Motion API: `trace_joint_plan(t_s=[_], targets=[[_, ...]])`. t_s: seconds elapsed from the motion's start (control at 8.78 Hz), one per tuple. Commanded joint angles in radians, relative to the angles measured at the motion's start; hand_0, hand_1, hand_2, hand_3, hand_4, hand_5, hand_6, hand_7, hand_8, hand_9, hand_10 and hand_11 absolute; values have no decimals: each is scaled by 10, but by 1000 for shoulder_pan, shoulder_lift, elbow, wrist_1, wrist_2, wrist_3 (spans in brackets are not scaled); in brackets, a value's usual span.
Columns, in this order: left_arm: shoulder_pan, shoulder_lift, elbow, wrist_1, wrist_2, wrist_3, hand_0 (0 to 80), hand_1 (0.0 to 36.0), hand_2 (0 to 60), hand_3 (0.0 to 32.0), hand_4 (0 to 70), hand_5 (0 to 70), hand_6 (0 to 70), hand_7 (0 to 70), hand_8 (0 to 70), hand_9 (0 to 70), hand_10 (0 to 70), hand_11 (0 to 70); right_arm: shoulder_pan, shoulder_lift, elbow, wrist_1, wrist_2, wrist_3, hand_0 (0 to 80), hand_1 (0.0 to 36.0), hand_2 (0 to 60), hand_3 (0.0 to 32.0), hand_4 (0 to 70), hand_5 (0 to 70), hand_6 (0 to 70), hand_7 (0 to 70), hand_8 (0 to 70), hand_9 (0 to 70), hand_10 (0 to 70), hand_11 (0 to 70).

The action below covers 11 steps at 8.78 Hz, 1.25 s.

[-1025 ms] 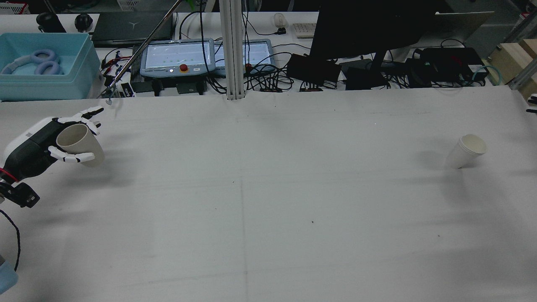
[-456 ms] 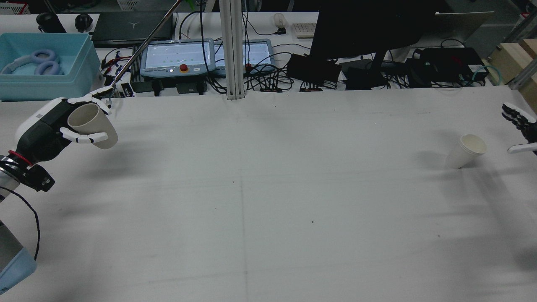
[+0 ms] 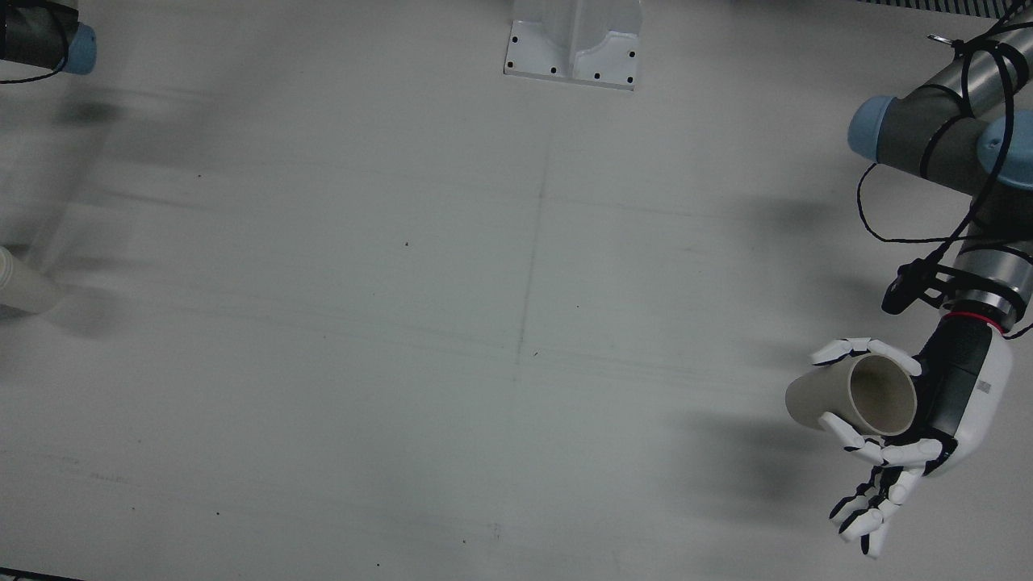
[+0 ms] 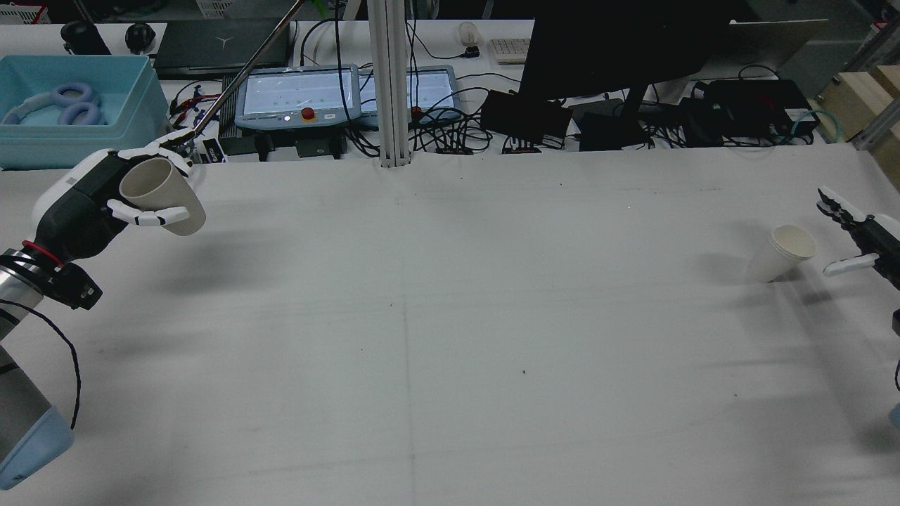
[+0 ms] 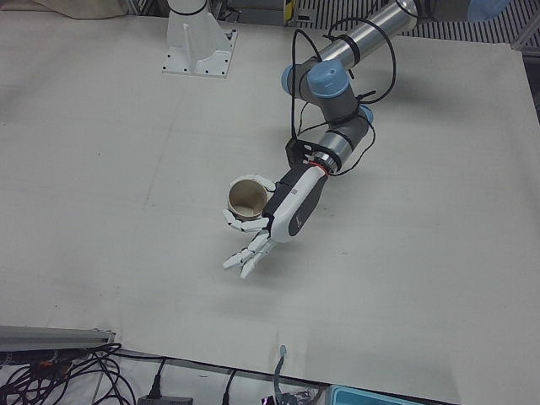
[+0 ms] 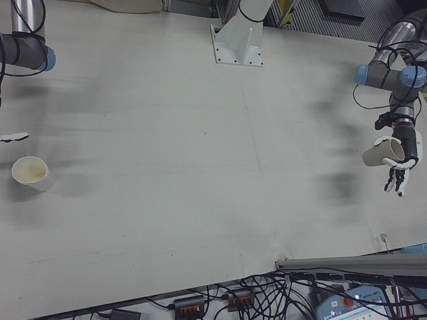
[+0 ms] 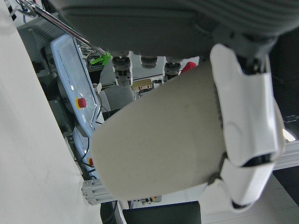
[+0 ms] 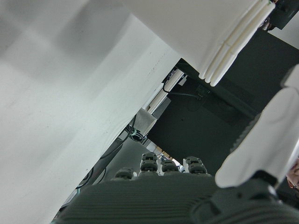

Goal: Pour water
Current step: 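Reach the right hand to the white cup and grasp it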

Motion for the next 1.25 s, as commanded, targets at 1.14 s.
trace_joint_plan(t_s=[1.14], targets=[[-3,7,-4,-9,-6,-11,590,360,600,0,700,700,82,129,27,26,82,134,-87,95,-49,-3,9,-174,490,93,0,0,211,159,60,89,105,118,0,0]])
